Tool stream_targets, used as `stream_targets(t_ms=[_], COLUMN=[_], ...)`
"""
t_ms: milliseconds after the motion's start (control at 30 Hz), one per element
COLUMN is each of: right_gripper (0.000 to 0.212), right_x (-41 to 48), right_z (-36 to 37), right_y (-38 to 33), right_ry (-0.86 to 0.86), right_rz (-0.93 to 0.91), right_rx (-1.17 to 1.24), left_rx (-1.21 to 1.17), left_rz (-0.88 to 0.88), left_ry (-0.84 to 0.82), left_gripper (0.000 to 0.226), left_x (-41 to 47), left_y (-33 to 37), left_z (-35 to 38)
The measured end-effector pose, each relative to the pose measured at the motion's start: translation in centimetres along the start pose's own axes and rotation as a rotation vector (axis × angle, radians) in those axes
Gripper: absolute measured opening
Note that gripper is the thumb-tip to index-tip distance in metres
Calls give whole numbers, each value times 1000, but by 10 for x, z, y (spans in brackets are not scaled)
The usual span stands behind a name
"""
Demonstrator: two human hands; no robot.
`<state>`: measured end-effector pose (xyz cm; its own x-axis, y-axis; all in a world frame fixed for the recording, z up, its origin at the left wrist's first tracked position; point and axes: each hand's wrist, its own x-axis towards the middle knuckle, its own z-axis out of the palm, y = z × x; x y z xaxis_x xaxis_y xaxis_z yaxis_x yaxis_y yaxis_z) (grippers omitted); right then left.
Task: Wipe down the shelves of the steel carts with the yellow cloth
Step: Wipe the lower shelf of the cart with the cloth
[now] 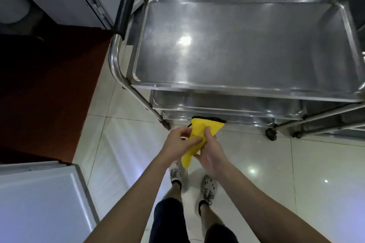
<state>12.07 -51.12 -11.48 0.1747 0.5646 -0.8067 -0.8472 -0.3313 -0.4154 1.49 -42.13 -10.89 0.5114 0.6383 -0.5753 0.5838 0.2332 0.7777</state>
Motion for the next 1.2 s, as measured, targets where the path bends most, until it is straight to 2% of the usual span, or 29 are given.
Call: stream_targets(t_ms=[67, 133, 200, 233, 267, 333, 367, 400, 467, 500, 567, 633, 667, 767, 867, 1067, 1100, 1167, 1200], right_gripper=[58, 52, 47, 56, 73, 100, 97, 81, 39, 31, 27, 21, 20, 26, 41, 53, 60, 74, 75], right_x=[-5, -10, -11, -11, -11, -4, 2, 10, 28, 36, 55, 79, 95, 149, 209, 319, 335, 363, 373], right_z=[-11, -24, -40, -44, -42, -22, -8, 6, 26, 31, 32, 24, 17, -10, -37, -42, -38, -33, -30], right_y=[13, 16, 17, 16, 14, 8, 6, 4, 8, 12, 23, 35, 41, 56, 62, 14, 4, -2, 3], right_ry=[3, 77, 324, 373, 315, 35, -75, -127, -80, -38, 49, 119, 144, 215, 329, 523, 548, 615, 634], right_rz=[7, -56, -266, -397, -487, -476, -444, -416, -405, -420, -483, -559, -575, -589, -649, -884, -901, -935, -1017], right_rx=[-237, -671, -1042, -1093, -1117, -1203, -1280, -1341, -1361, -1337, -1249, -1162, -1130, -1092, -1117, -1025, -1065, -1348, -1487], left_rx=[34, 147, 237, 290, 341, 432, 466, 488, 457, 457, 552, 607, 537, 275, 122, 164, 217, 315, 309], left_rz=[-3, 50, 109, 129, 148, 195, 217, 225, 208, 190, 139, 118, 107, 67, 100, 522, 541, 580, 637], left_ry=[9, 22, -1, -29, -61, -133, -160, -179, -191, -198, -212, -148, -101, 21, 202, 455, 477, 494, 530], left_gripper=[20, 20, 19, 27, 33, 37, 36, 34, 30, 35, 48, 32, 21, 15, 22, 42, 42, 42, 39], left_x=[-2, -5, -4, -3, -2, 3, 6, 9, 17, 23, 39, 62, 75, 124, 183, 305, 322, 343, 344], left_y=[-10, -20, -33, -38, -43, -49, -51, -53, -66, -77, -105, -140, -156, -195, -224, -204, -197, -200, -209], left_z=[-1, -13, -29, -37, -45, -60, -68, -77, -100, -113, -135, -145, -143, -127, -109, -91, -90, -86, -83])
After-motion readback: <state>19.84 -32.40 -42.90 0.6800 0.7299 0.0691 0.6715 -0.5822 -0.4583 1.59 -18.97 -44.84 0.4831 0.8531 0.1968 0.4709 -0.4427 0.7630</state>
